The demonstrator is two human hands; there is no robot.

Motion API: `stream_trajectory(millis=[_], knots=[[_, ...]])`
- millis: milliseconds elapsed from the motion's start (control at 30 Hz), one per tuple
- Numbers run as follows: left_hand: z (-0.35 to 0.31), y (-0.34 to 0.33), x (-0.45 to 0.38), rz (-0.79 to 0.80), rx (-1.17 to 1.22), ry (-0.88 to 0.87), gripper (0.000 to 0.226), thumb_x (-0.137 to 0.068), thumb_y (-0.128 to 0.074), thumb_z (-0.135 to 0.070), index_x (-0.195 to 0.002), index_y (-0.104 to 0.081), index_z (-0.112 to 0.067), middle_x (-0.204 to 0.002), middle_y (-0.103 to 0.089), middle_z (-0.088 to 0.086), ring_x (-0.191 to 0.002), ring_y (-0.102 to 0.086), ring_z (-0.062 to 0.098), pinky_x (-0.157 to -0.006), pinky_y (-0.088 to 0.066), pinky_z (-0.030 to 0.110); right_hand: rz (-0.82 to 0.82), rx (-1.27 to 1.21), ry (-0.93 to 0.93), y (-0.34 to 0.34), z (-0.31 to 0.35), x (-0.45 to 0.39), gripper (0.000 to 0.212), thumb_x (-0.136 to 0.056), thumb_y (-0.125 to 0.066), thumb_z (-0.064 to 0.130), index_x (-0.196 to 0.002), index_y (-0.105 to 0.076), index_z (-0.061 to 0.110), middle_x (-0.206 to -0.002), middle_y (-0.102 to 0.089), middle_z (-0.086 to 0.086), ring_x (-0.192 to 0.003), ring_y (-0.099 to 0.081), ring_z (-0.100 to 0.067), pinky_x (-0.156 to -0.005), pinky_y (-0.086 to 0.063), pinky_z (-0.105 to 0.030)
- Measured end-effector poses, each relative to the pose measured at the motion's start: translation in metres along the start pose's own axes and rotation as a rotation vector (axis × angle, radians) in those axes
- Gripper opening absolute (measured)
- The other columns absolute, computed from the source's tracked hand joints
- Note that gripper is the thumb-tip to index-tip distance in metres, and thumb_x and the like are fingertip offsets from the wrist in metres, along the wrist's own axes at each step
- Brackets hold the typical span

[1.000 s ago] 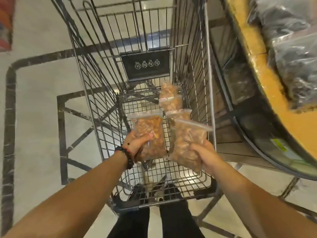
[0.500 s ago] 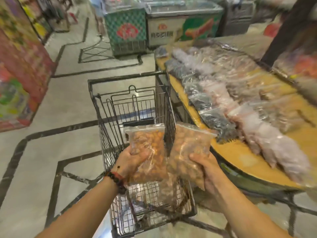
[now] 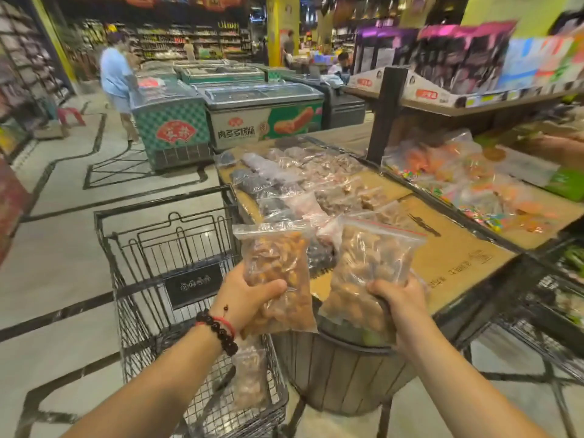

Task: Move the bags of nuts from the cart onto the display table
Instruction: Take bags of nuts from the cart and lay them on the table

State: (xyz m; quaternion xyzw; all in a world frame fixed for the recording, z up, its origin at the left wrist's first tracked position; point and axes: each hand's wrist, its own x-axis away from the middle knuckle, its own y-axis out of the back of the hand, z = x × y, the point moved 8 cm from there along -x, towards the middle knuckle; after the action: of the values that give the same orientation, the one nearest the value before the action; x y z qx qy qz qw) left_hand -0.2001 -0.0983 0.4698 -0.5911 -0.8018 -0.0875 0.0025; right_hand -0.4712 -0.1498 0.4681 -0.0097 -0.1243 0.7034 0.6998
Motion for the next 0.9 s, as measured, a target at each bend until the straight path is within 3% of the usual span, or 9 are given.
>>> stream_trajectory(millis=[100, 200, 233, 300, 367, 500, 633, 767, 900], knots=[[-0.021, -0.067, -0.005, 0.051, -0.031, -0.034, 0.041, -0.072, -0.086, -0.017, -0.106, -0.063, -0.022, -0.093, -0.076, -0.003, -0.084, -0.074, 0.009, -0.066, -0.058, 0.022, -0.047, 0.012, 0.023, 0.064, 0.022, -0.001, 0.058, -0.06, -0.073, 0.01, -0.116, -0.061, 0.015, -0.076, -0.072, -0.009, -0.072, -0.067, -0.032, -0.071, -0.055, -0.046], [-0.042, -0.141, -0.008, 0.061, -0.059, -0.056, 0.093, -0.052, -0.092, -0.051, -0.129, -0.055, -0.015, -0.119, -0.069, 0.002, -0.106, -0.068, 0.019, -0.09, -0.058, 0.041, -0.084, 0.038, 0.082, 0.136, 0.048, -0.009, 0.065, -0.057, -0.07, 0.012, -0.121, -0.061, 0.01, -0.069, -0.07, -0.006, -0.066, -0.065, -0.028, -0.065, -0.052, -0.036], [-0.049, -0.167, -0.008, 0.065, -0.062, -0.059, 0.097, -0.053, -0.09, -0.051, -0.133, -0.051, -0.013, -0.124, -0.066, 0.003, -0.108, -0.065, 0.018, -0.093, -0.056, 0.042, -0.094, 0.04, 0.098, 0.161, 0.056, -0.013, 0.062, -0.06, -0.072, 0.009, -0.121, -0.061, 0.01, -0.066, -0.069, -0.004, -0.065, -0.063, -0.026, -0.063, -0.05, -0.035], [-0.06, -0.218, -0.008, 0.088, -0.045, -0.081, 0.085, -0.069, -0.087, -0.038, -0.138, -0.045, -0.011, -0.128, -0.055, -0.007, -0.112, -0.055, 0.011, -0.093, -0.05, 0.031, -0.108, 0.032, 0.113, 0.209, 0.069, -0.023, 0.048, -0.073, -0.072, -0.006, -0.118, -0.062, 0.008, -0.065, -0.066, -0.005, -0.068, -0.059, -0.027, -0.063, -0.046, -0.036], [-0.067, -0.265, -0.004, 0.119, -0.046, -0.074, 0.067, -0.079, -0.082, -0.026, -0.133, -0.043, -0.018, -0.113, -0.046, -0.016, -0.105, -0.046, 0.003, -0.085, -0.042, 0.022, -0.129, 0.046, 0.124, 0.251, 0.081, -0.031, 0.04, -0.082, -0.061, -0.016, -0.111, -0.063, 0.011, -0.068, -0.068, -0.004, -0.071, -0.059, -0.028, -0.064, -0.046, -0.035], [-0.063, -0.327, -0.012, 0.07, -0.033, -0.046, 0.039, -0.075, -0.085, -0.022, -0.093, -0.052, -0.032, -0.097, -0.066, -0.014, -0.076, -0.059, -0.011, -0.065, -0.048, 0.01, -0.152, 0.075, 0.129, 0.316, 0.095, -0.05, 0.043, -0.079, -0.065, -0.016, -0.108, -0.065, 0.016, -0.081, -0.075, -0.007, -0.071, -0.069, -0.025, -0.071, -0.053, -0.039], [-0.047, -0.371, -0.034, 0.043, 0.015, 0.052, 0.063, -0.061, -0.09, -0.038, -0.114, -0.06, -0.021, -0.106, -0.072, -0.004, -0.095, -0.069, 0.011, -0.086, -0.059, 0.038, -0.142, 0.035, 0.098, 0.357, 0.096, -0.084, 0.042, -0.079, -0.061, -0.018, -0.11, -0.065, 0.01, -0.084, -0.075, -0.014, -0.074, -0.069, -0.032, -0.073, -0.052, -0.042], [-0.03, -0.404, -0.068, 0.017, 0.036, 0.114, 0.06, -0.063, -0.089, -0.034, -0.114, -0.061, -0.018, -0.102, -0.074, -0.004, -0.093, -0.071, 0.014, -0.088, -0.058, 0.041, -0.118, 0.048, 0.059, 0.376, 0.087, -0.132, 0.043, -0.08, -0.059, -0.021, -0.108, -0.066, 0.011, -0.075, -0.074, -0.015, -0.07, -0.064, -0.032, -0.072, -0.049, -0.043], [-0.011, -0.434, -0.12, -0.016, 0.094, 0.16, 0.042, -0.074, -0.085, -0.015, -0.108, -0.061, -0.019, -0.097, -0.075, -0.002, -0.089, -0.072, 0.014, -0.084, -0.06, 0.041, -0.084, 0.145, 0.021, 0.385, 0.076, -0.194, 0.045, -0.074, -0.07, -0.012, -0.113, -0.065, 0.012, -0.091, -0.076, -0.019, -0.081, -0.071, -0.037, -0.079, -0.055, -0.049]])
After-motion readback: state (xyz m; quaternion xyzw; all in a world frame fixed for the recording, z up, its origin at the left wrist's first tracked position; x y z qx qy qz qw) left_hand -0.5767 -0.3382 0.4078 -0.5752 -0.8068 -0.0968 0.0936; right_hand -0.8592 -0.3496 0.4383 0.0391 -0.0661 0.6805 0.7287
